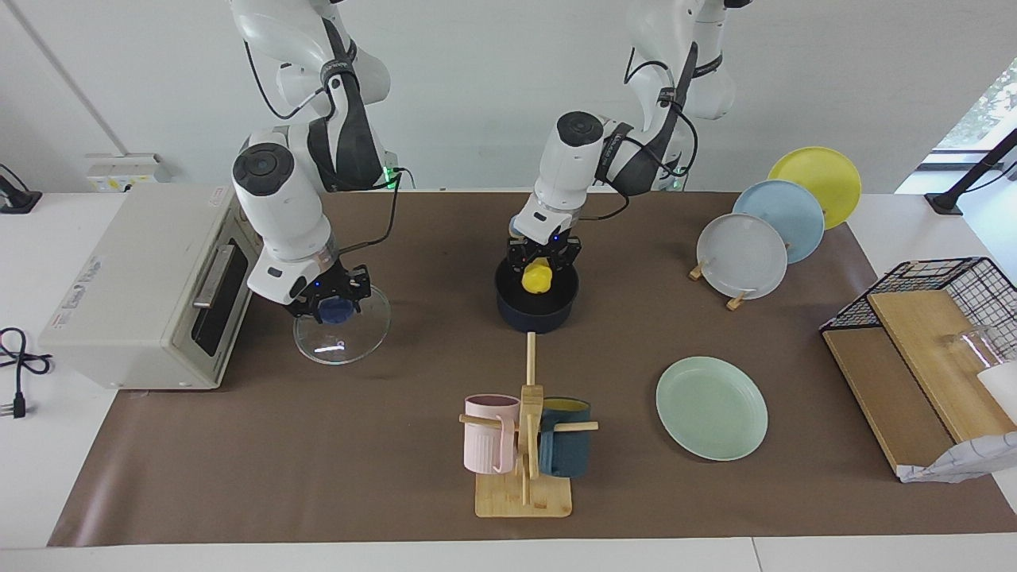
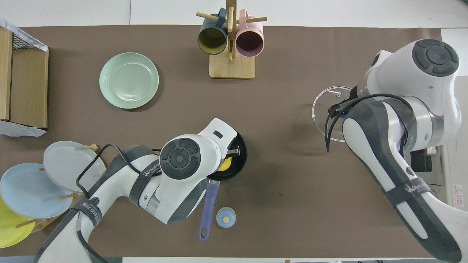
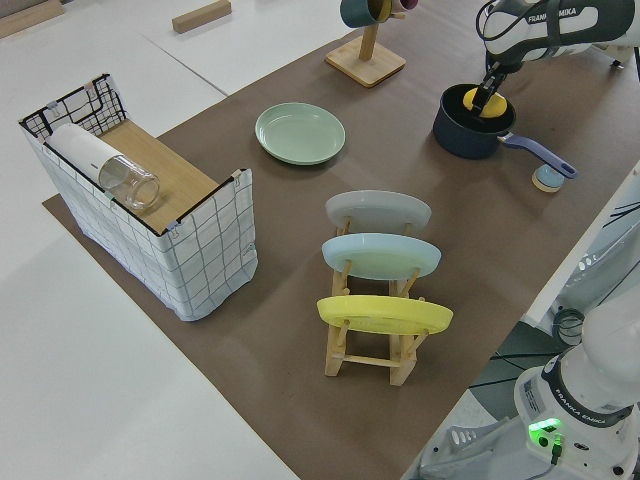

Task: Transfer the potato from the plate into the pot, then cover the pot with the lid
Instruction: 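Carry the potato with the left gripper over the black saucepan and release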

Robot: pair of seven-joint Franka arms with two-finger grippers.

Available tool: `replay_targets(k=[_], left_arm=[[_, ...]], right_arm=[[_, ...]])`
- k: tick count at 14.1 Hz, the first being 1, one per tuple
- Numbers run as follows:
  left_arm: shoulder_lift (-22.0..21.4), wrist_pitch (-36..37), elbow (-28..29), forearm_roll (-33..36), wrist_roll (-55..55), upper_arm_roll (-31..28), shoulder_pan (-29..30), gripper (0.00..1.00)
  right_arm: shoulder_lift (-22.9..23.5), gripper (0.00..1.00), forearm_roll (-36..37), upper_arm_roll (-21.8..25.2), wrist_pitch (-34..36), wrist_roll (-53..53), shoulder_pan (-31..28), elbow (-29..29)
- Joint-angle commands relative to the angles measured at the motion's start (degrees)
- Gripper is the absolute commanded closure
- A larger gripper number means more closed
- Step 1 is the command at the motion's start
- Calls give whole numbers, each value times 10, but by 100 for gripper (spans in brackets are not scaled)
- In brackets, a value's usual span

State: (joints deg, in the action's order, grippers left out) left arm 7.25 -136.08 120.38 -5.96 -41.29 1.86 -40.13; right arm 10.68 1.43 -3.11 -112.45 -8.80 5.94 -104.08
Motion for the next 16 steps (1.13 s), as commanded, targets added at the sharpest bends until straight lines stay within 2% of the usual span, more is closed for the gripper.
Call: replay_targets(k=[1, 4, 11, 13, 14, 16], left_arm=[[2, -52, 36, -1, 16, -11, -10, 100], [11, -54, 38, 6, 29, -11, -10, 100], [23, -66, 45, 16, 28, -12, -28, 100], [30, -66, 46, 37, 28, -12, -28, 100], [30, -67, 46, 40, 28, -12, -28, 86], [30, -65, 46, 40, 29, -12, -28, 37]], right_arm=[[10, 100, -5, -5, 16, 12, 1, 20], [11, 100, -5, -6, 64, 69, 29, 60], [11, 100, -17, -6, 77, 107, 57, 76], [11, 100, -18, -6, 82, 114, 57, 78], [11, 100, -18, -6, 82, 120, 58, 78], [10, 100, -18, -6, 83, 128, 63, 78]])
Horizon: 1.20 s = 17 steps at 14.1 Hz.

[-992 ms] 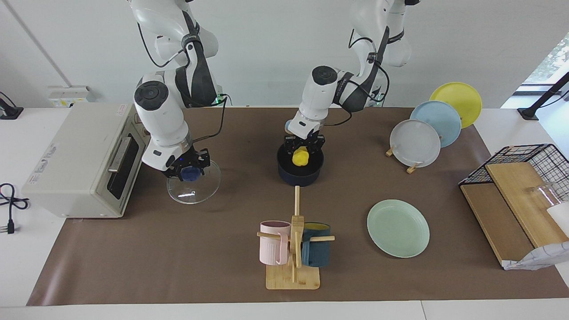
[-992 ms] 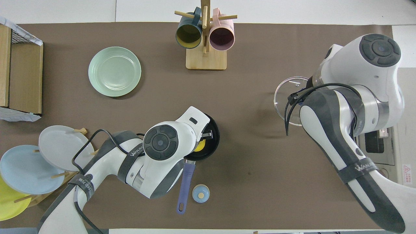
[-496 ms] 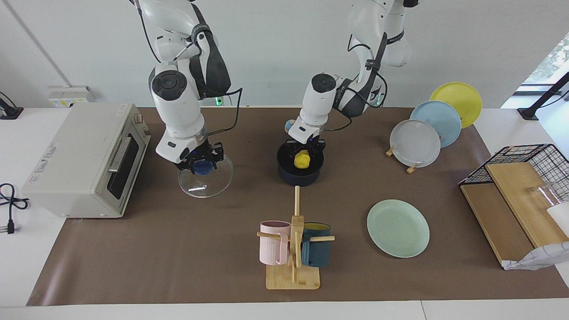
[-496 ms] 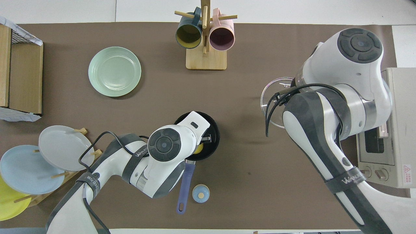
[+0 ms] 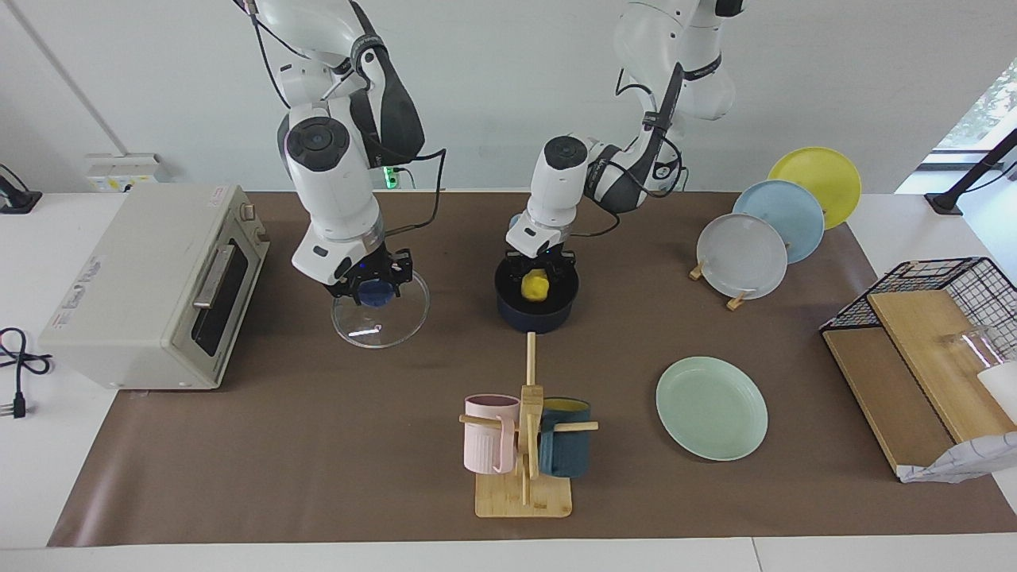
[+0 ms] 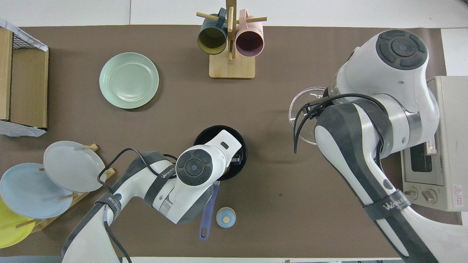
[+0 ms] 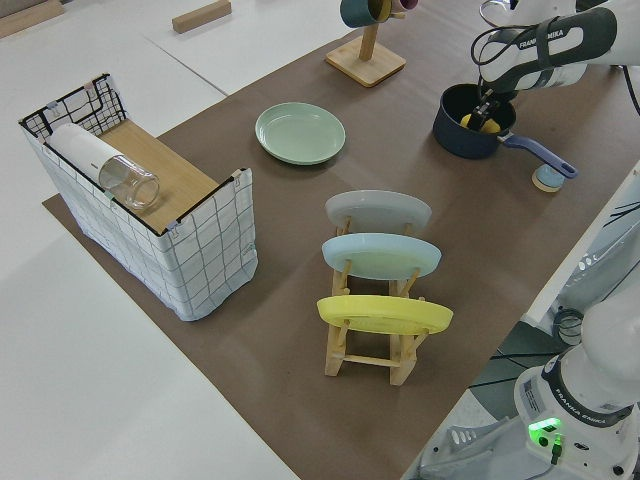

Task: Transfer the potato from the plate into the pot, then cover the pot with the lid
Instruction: 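Withdraw the left gripper while the right gripper carries the lid toward the saucepan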

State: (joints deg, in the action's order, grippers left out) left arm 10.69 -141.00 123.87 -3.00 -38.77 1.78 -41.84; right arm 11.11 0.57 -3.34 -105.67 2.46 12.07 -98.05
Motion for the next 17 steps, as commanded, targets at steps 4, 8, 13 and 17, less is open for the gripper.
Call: replay_targets(k=[4, 8, 13, 17], left_arm=[[-5, -9, 7, 11, 4, -11, -11, 0], [-26, 52, -19, 11, 20, -13, -1, 0], [-77, 233, -130, 10, 86, -14, 81, 0], [-104, 347, -221, 5, 138, -15, 169, 0]], right_arm=[[7, 100, -9, -4, 14, 25, 7, 20], [7, 100, -9, -4, 14, 25, 8, 20], [7, 100, -9, -4, 15, 59, 24, 22], [20, 100, -16, -4, 51, 193, 100, 75]])
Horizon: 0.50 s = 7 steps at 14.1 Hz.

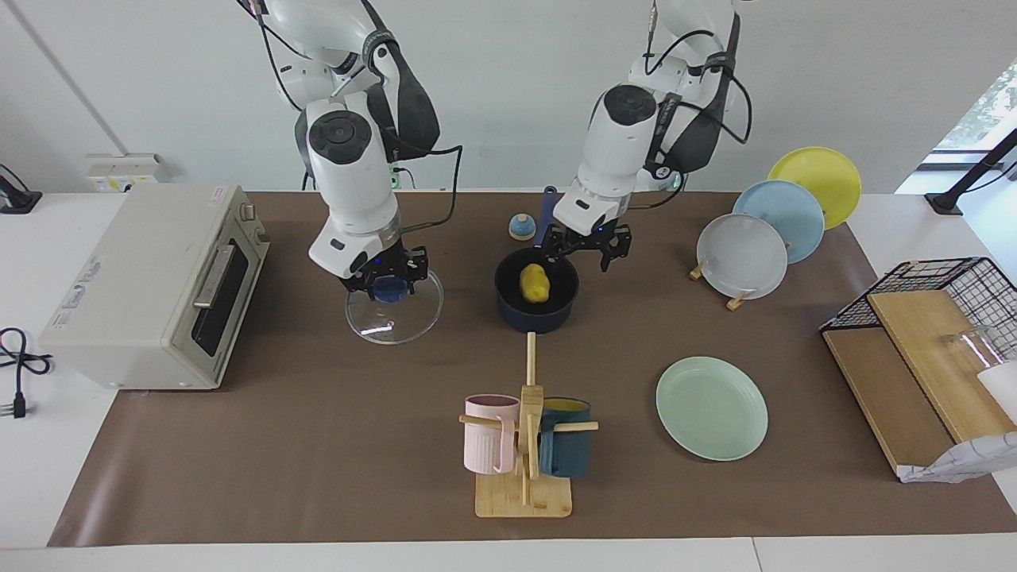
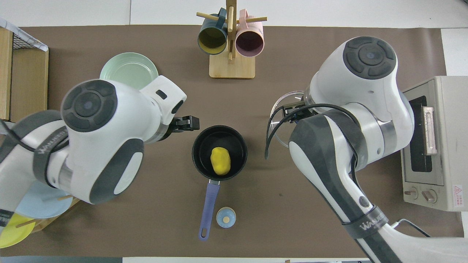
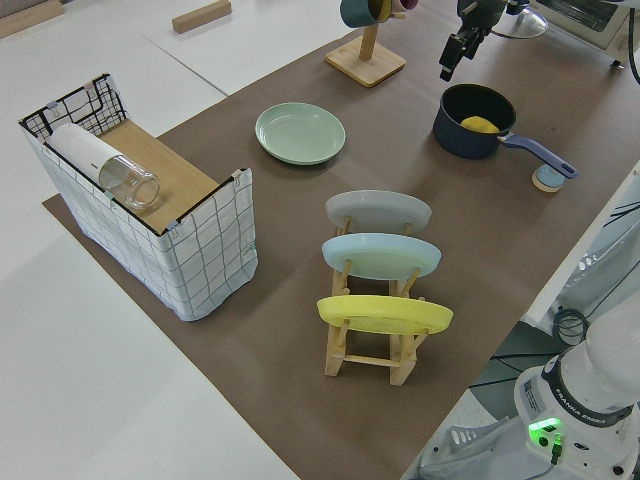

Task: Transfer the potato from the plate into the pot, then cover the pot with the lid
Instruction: 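Withdraw the left gripper while the right gripper carries the lid toward the saucepan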

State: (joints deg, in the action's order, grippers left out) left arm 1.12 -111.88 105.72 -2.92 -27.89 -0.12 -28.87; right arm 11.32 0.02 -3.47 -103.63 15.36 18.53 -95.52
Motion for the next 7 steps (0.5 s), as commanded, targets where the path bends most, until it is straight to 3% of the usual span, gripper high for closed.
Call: replay_targets(k=[1, 4, 7], left_arm=[[-14, 81, -55, 4, 55, 2, 61, 0], [-37, 123, -60, 5, 192, 2, 146, 0], [-48, 154, -52, 6, 290, 0, 201, 0]], right_arm=[[19, 100, -11, -2, 21, 114, 65, 52], [24, 100, -11, -2, -11, 200, 140, 48], [35, 100, -8, -2, -53, 230, 175, 39]])
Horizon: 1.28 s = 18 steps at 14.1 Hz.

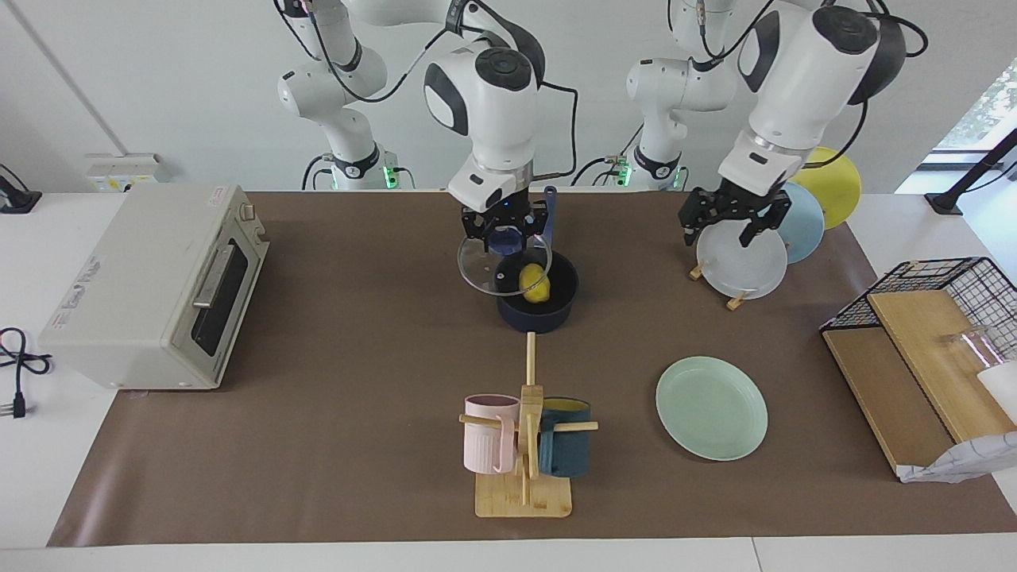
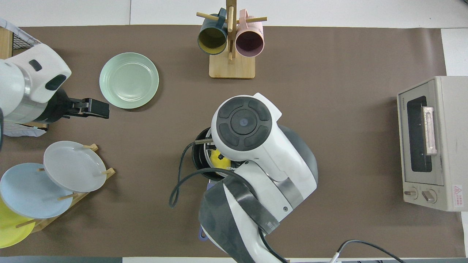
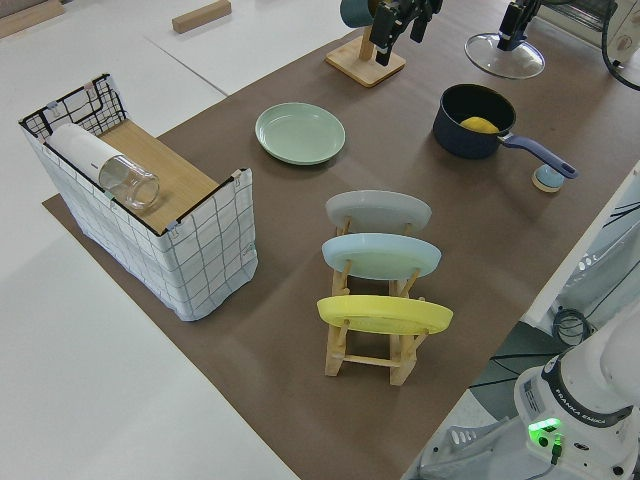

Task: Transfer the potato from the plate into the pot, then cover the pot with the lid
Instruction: 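Lower the glass lid onto the saucepan with the right gripper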

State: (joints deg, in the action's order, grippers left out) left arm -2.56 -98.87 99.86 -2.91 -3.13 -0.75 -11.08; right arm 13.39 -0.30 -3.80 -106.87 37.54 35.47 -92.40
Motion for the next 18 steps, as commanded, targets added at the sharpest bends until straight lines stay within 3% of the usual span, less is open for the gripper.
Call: replay_targets(k=[1, 5, 11, 18], left_arm=[[-11, 30, 6, 10, 45, 6, 26, 0], [-10, 55, -23, 11, 45, 5, 45, 0], [11, 100, -80, 22, 41, 2, 43, 0], [-12, 107, -38, 24, 44, 2, 45, 0]], right_arm=[[24, 100, 1, 1, -34, 9, 9, 6], [46, 100, 11, 1, -56, 21, 30, 2], [32, 100, 20, 1, -93, 15, 28, -51], [41, 100, 21, 1, -88, 15, 28, -54]])
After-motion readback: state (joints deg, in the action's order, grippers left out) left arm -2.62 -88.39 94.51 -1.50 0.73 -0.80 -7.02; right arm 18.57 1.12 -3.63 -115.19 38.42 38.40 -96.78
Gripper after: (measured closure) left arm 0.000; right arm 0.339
